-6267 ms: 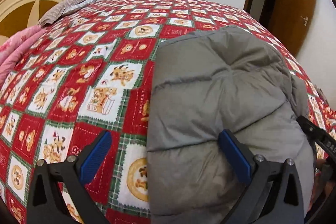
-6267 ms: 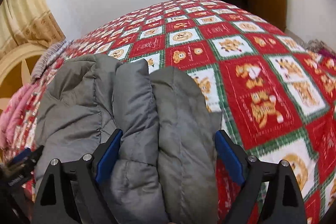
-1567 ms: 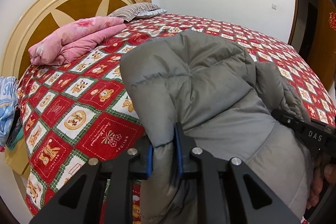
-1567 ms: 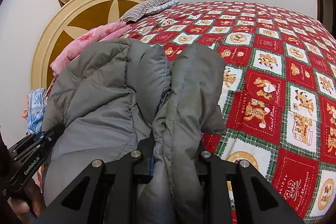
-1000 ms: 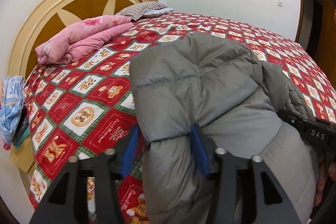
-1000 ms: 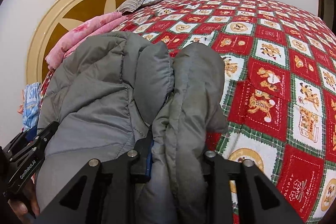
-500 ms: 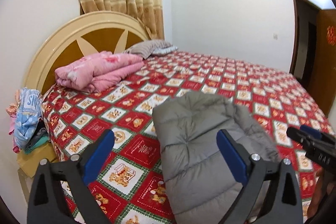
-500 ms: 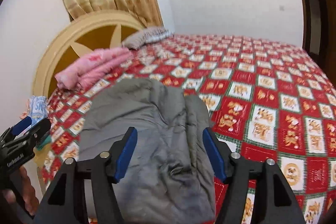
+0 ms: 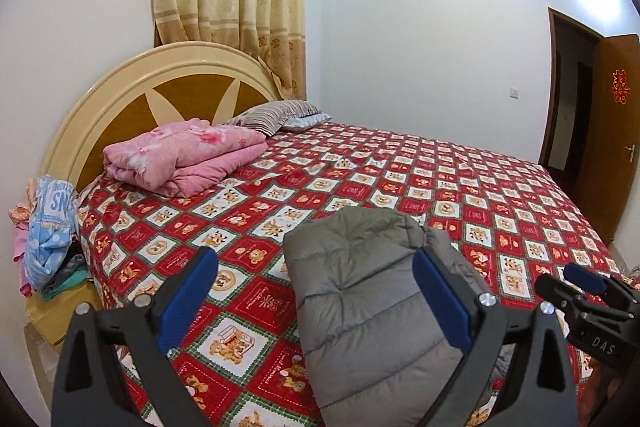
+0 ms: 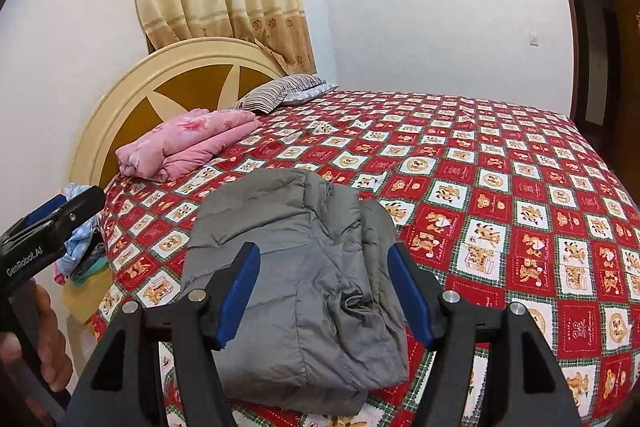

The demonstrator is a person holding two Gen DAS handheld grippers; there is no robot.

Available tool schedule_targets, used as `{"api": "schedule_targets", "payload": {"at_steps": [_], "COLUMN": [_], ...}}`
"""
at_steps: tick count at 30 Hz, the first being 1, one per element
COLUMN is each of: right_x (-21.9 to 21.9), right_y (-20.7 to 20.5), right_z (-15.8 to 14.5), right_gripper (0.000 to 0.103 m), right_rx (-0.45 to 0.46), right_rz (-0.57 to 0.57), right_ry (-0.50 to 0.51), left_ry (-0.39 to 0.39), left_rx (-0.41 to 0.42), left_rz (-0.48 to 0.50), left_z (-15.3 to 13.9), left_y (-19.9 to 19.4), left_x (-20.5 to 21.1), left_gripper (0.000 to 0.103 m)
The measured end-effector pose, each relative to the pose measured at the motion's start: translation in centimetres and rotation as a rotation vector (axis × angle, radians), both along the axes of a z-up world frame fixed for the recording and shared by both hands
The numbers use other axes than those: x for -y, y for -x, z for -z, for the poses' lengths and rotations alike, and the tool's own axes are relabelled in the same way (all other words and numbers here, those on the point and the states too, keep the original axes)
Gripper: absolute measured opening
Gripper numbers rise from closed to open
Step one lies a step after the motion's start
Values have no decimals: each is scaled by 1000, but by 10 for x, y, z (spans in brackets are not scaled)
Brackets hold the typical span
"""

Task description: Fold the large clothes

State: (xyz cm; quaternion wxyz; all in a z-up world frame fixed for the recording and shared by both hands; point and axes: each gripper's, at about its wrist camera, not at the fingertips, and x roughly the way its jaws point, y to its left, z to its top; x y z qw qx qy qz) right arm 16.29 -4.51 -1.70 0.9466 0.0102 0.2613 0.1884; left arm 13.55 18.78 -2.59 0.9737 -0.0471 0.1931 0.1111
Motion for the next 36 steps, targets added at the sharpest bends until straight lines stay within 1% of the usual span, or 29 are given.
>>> {"api": "schedule_targets", "payload": {"at_steps": [12,14,18,21,28,36], "right_x": [-4,-4,-5,-5,-5,-6], "right_y": [4,5,6,7,10,11], "right_z": [0,0,0,0,-4,-5], "right_gripper": [67,67,67,67,67,67], "right_rx": [11,12,16,20,31,34], "right_rz": [-10,-10,-12,-14,-20,-24], "right_ry": [-3,-5,-3,-1,1,3], "left_ry": [1,1,0,-7,0,8], "left_rx": [-2,0,0,-11,-25,-60], "left_rz": [-3,-5,-8,-9,-8,-7], "left_z": [2,2,5,7,7,10], "left_y": [0,1,0,-1,-2,-8], "left_x": [-3,-3,-3,-2,-1,-4], "left_gripper": [100,103,103,103,103,103]}}
